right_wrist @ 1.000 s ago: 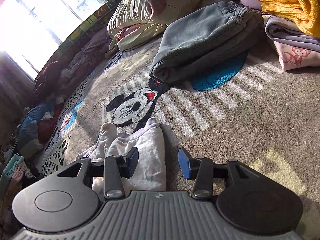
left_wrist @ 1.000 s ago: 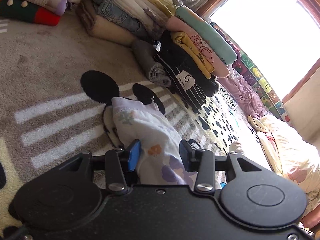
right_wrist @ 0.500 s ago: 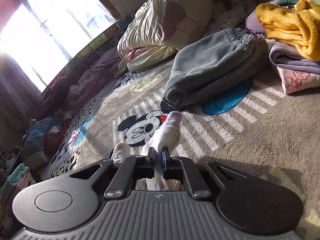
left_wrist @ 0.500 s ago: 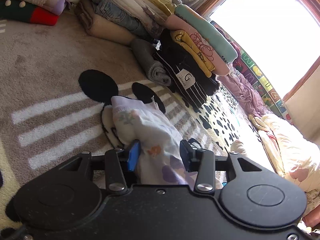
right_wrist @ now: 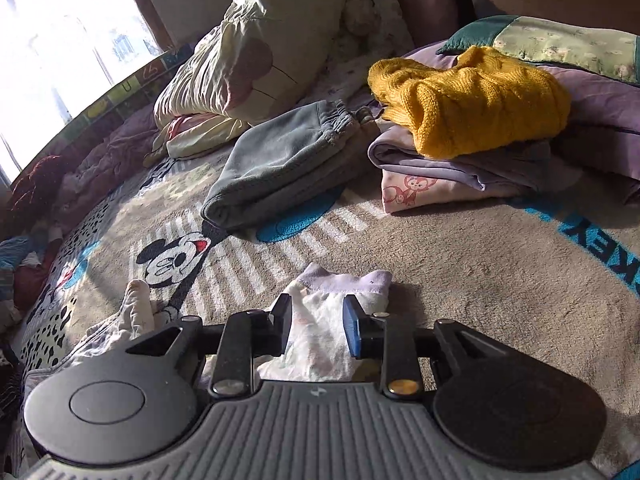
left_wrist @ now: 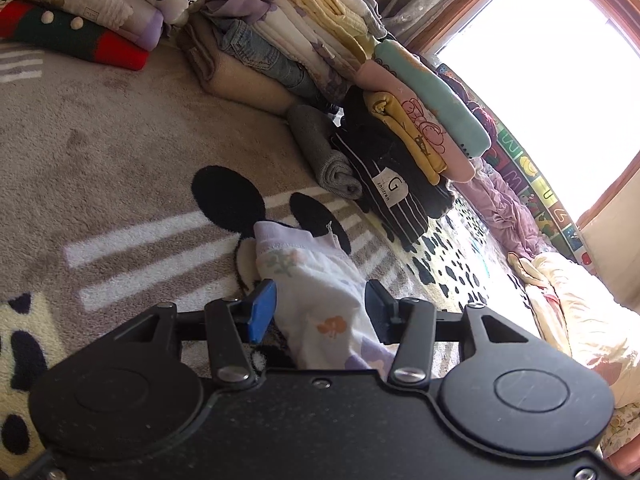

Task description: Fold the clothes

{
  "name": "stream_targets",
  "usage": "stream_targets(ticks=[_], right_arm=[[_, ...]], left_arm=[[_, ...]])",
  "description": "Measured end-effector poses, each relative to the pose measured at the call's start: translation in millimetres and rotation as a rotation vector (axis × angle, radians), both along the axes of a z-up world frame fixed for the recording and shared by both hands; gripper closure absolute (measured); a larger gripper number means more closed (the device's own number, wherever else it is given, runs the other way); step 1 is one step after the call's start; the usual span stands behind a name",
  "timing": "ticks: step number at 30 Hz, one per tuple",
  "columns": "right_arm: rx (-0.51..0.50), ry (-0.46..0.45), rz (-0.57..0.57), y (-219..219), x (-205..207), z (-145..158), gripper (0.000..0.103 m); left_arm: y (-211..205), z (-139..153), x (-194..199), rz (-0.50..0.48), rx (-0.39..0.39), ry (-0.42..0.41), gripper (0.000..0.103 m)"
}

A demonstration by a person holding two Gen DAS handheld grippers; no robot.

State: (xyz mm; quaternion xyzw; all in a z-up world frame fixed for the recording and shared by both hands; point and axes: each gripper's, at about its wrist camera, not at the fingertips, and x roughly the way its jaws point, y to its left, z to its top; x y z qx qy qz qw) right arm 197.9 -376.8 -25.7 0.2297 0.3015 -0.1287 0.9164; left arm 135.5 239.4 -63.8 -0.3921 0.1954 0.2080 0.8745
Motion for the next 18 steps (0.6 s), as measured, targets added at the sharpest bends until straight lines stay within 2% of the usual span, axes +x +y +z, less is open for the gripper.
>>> stream_targets(ticks=[2, 5, 9, 11, 12, 14, 16, 18], right_arm=[[-0.020, 0.022, -0.019, -2, -8, 0, 0.061], [0.045, 0.060, -0.102, -4, -3, -13, 0.055], [0.161, 0.095, -0.187, -26, 14, -36, 0.049], [0.208, 0.098, -0.220, -36, 21, -44, 0.049], [0.225, 0.093, -0.231, -39, 24, -47, 0.049], [0.229, 0.084, -0.260, -42, 27, -49, 0.052], [0.213, 0.074, -0.292, -43, 29, -49, 0.054], [0.197, 0.065, -0.325, -43, 31, -48, 0.054]], left_arm=[[1, -3, 1, 0.002, -0.005, 0.010, 0.055], [7, -10, 8, -0.021, -0.039, 0.018, 0.055], [13, -15, 18, -0.019, -0.045, 0.010, 0.055], [17, -15, 18, -0.004, -0.049, 0.012, 0.060], [19, -14, 16, 0.011, -0.058, 0.007, 0.069], [24, -9, 6, 0.056, -0.078, -0.021, 0.067], [31, -4, -2, 0.110, -0.065, -0.037, 0.052], [39, -7, -4, 0.136, -0.088, -0.027, 0.047]])
